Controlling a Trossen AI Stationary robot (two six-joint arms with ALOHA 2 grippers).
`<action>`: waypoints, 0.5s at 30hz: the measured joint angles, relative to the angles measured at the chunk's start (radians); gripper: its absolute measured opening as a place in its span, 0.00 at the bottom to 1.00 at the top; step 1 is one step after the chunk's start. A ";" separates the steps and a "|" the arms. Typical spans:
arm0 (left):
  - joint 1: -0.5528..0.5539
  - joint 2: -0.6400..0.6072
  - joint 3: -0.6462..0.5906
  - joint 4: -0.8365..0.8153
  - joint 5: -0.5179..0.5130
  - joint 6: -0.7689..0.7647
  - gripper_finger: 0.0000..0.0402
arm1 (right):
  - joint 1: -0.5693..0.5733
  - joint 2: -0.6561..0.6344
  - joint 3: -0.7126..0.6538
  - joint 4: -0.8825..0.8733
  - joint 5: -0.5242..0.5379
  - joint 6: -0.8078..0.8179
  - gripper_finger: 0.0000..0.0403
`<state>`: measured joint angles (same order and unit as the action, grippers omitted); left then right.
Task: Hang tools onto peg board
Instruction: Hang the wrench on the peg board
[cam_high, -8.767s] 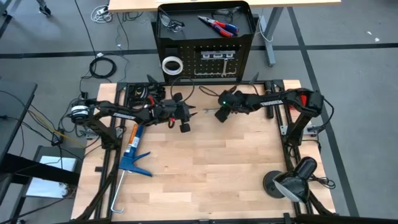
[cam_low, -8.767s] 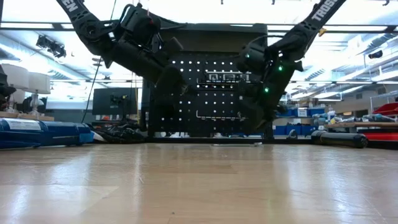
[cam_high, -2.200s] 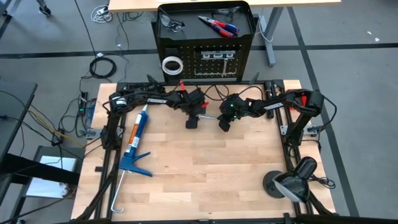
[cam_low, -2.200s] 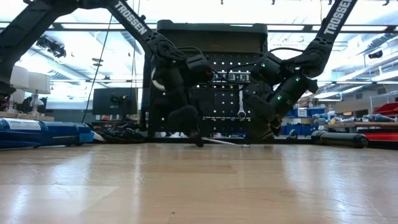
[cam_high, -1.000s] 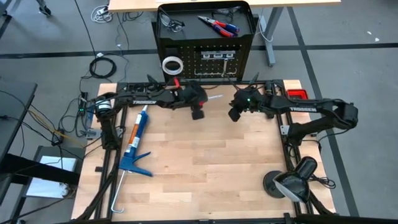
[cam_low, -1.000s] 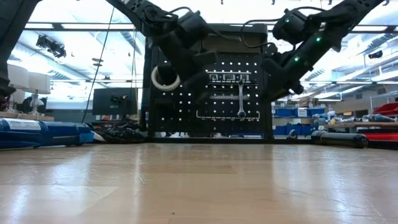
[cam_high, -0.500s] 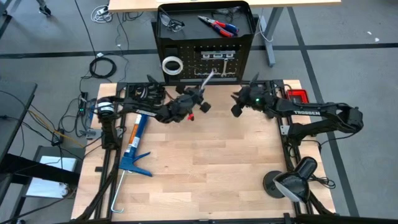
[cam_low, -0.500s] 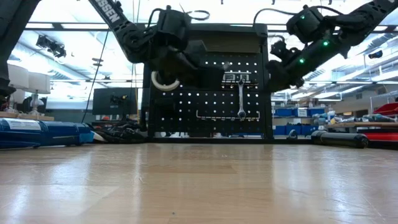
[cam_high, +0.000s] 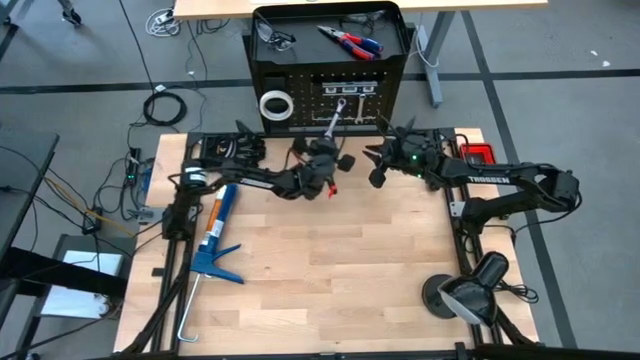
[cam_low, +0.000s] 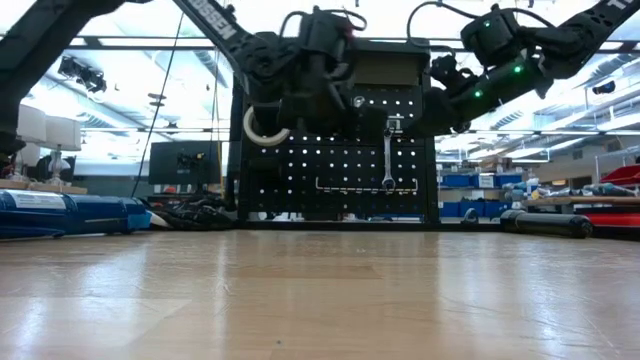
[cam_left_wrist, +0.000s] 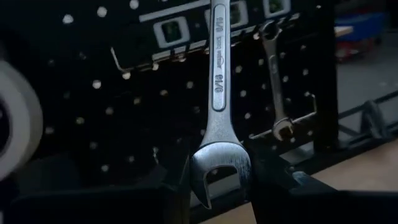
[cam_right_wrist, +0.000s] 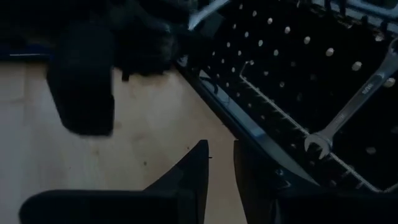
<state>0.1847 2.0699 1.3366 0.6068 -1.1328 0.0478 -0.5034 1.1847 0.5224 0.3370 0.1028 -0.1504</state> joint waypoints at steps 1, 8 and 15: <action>-0.001 0.018 0.019 0.001 -0.006 -0.015 0.26 | -0.001 0.000 0.000 -0.001 0.000 -0.006 0.21; 0.016 0.102 0.100 -0.002 -0.029 -0.088 0.26 | -0.006 0.000 -0.014 -0.004 0.000 -0.011 0.21; 0.043 0.118 0.156 -0.004 -0.001 -0.131 0.26 | -0.019 -0.004 -0.076 0.057 0.000 -0.051 0.19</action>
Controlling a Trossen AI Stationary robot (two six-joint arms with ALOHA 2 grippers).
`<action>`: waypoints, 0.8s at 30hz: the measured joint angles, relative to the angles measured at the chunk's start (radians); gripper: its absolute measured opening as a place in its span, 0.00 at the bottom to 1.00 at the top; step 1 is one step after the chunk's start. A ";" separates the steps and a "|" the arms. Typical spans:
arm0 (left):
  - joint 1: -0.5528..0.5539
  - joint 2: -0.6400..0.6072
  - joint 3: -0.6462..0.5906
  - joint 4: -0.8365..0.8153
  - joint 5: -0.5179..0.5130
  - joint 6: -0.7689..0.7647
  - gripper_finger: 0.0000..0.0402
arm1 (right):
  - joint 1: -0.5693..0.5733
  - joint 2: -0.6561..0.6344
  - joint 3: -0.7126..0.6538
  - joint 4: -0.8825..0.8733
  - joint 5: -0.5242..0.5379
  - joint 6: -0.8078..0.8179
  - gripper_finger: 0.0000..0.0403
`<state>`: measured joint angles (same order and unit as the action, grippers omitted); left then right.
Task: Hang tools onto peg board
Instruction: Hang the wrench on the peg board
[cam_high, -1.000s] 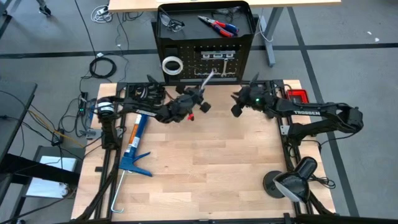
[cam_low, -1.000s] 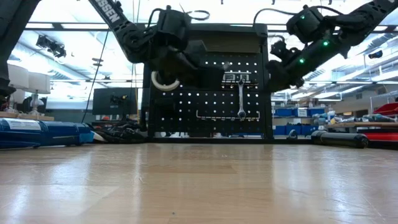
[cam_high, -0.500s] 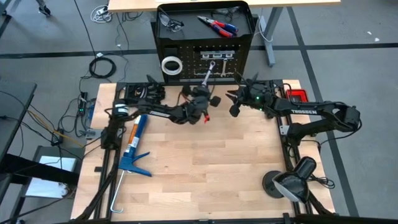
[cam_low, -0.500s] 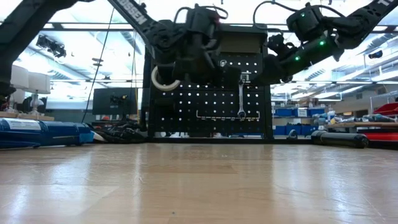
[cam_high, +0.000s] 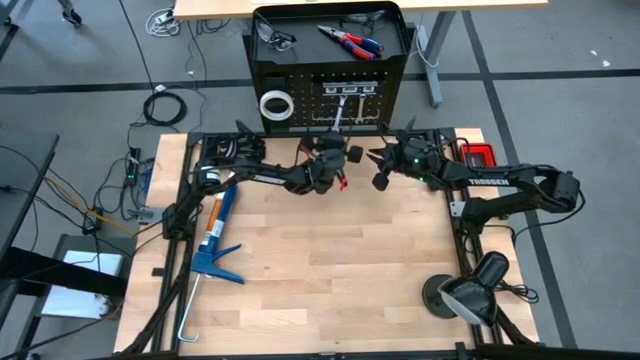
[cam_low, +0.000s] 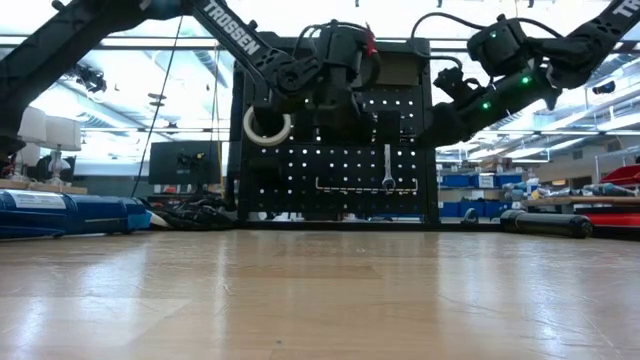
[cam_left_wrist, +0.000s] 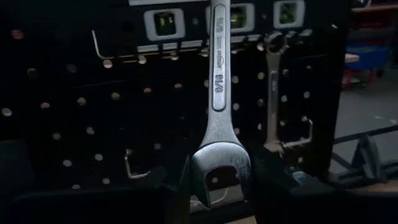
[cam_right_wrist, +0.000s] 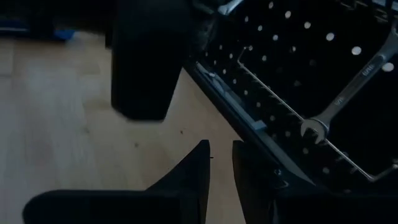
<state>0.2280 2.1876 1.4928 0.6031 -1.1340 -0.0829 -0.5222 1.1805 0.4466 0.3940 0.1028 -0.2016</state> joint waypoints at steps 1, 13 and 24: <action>0.007 0.000 0.000 -0.001 0.001 -0.005 0.26 | -0.005 0.000 -0.002 0.003 0.000 0.000 0.19; 0.055 0.000 0.035 -0.245 0.078 -0.235 0.26 | -0.016 0.000 -0.002 0.061 -0.066 0.022 0.18; 0.050 0.000 0.035 -0.260 0.082 -0.238 0.26 | -0.016 0.000 -0.002 0.061 -0.071 0.023 0.18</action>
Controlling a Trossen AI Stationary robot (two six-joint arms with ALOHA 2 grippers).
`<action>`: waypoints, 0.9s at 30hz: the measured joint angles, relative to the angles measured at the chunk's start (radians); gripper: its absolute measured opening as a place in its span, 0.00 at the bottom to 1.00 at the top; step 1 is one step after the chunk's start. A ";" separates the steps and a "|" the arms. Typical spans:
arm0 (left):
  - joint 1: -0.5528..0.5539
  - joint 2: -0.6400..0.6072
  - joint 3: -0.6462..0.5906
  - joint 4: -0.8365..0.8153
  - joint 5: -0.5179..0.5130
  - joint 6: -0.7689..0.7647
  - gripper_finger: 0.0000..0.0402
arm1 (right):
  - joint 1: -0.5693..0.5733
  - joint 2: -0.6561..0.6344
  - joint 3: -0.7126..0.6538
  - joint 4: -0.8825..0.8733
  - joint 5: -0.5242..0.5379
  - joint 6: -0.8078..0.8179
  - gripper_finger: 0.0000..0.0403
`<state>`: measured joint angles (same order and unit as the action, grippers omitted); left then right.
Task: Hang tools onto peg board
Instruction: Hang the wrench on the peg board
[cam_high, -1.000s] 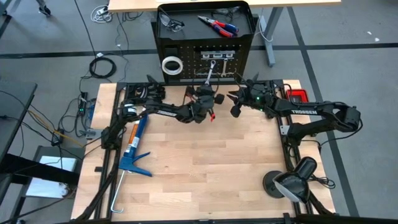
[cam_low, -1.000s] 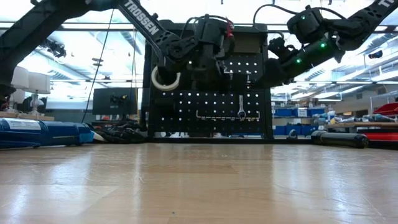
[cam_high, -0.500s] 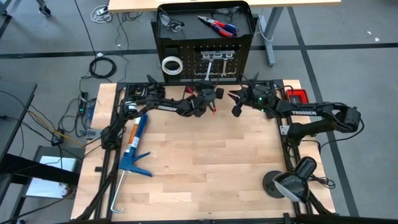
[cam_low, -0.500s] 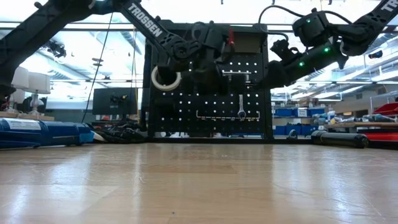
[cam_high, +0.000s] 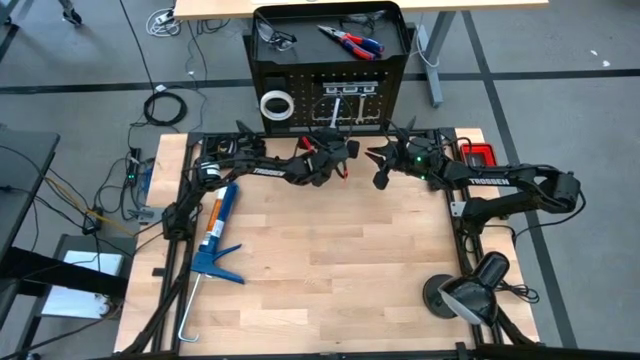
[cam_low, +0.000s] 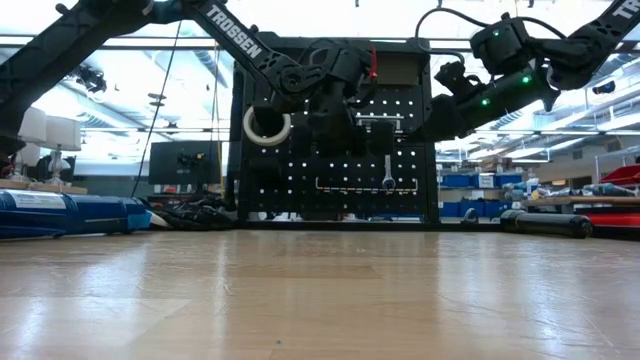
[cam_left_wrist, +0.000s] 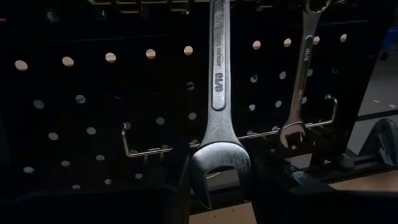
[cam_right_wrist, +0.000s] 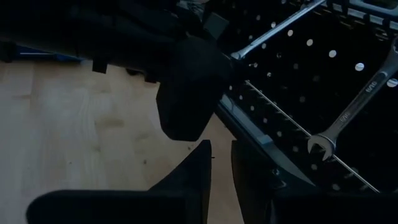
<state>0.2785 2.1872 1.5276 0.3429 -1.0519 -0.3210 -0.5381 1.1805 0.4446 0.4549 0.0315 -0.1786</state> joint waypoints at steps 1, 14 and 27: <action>-0.001 0.000 0.000 0.000 -0.001 0.000 0.26 | 0.000 0.000 0.000 0.000 0.000 0.000 0.18; -0.029 0.000 0.000 0.001 -0.057 0.060 0.26 | 0.000 0.000 0.000 -0.001 0.000 0.003 0.16; -0.003 0.000 0.000 -0.063 0.005 0.043 0.26 | 0.000 0.000 0.000 -0.001 -0.001 0.002 0.16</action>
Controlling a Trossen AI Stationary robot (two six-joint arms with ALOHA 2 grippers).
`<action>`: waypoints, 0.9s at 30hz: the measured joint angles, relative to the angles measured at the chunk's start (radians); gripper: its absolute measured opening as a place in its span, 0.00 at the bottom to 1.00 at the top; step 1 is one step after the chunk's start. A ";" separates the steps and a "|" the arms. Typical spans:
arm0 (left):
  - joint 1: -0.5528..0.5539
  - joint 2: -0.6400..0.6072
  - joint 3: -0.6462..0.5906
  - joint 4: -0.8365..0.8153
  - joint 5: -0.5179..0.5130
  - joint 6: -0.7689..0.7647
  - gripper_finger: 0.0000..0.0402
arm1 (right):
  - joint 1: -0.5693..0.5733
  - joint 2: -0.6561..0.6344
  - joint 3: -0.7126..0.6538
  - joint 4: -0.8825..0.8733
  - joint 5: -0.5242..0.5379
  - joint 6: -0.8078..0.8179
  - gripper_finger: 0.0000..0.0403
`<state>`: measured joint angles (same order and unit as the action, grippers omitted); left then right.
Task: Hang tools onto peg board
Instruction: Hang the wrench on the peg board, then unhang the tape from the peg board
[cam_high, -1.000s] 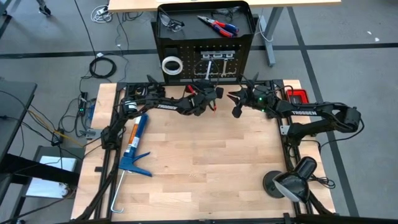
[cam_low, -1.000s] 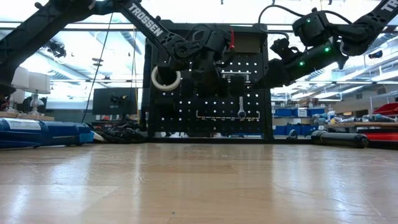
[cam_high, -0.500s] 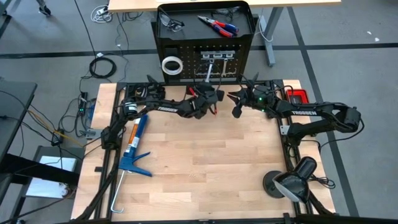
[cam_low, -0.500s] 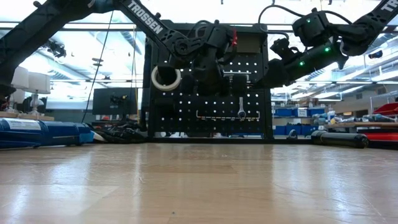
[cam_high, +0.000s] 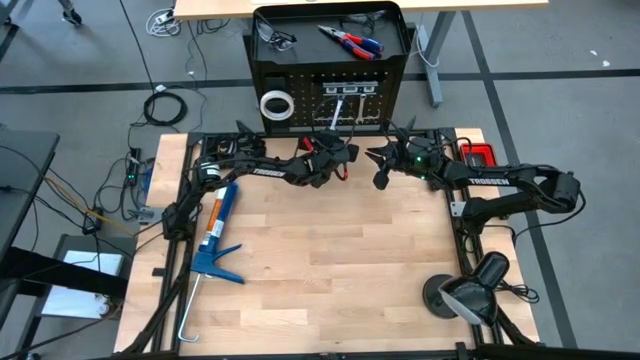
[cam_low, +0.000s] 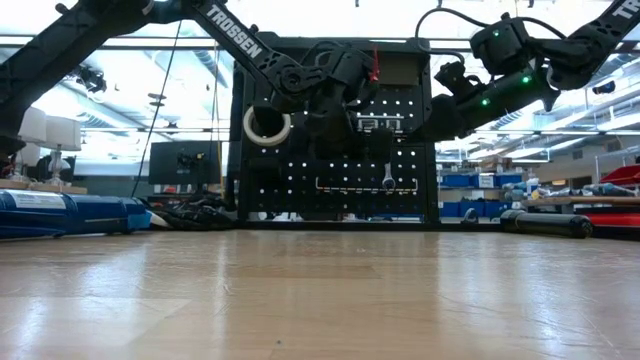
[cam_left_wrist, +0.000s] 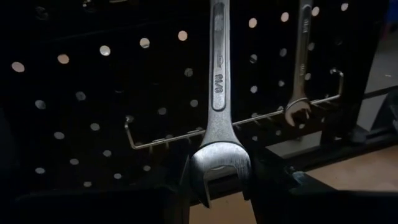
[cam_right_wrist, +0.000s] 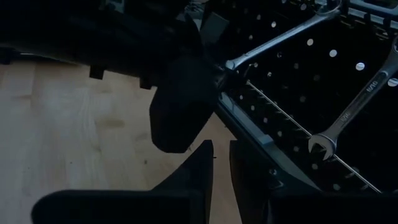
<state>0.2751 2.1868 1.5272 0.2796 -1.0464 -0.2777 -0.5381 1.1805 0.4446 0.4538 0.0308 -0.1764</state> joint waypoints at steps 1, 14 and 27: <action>0.000 0.000 0.000 -0.005 -0.001 -0.005 0.26 | 0.000 0.000 0.000 0.000 0.000 0.000 0.15; -0.019 -0.002 -0.001 -0.057 0.083 0.018 0.60 | 0.000 0.000 0.000 -0.012 0.000 -0.001 0.15; -0.189 -0.071 -0.003 -0.249 0.048 0.167 0.69 | -0.010 0.000 0.000 -0.122 -0.004 -0.025 0.15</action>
<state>0.0863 2.1155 1.5246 0.0307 -0.9982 -0.1105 -0.5484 1.1809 0.4449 0.3321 0.0265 -0.2016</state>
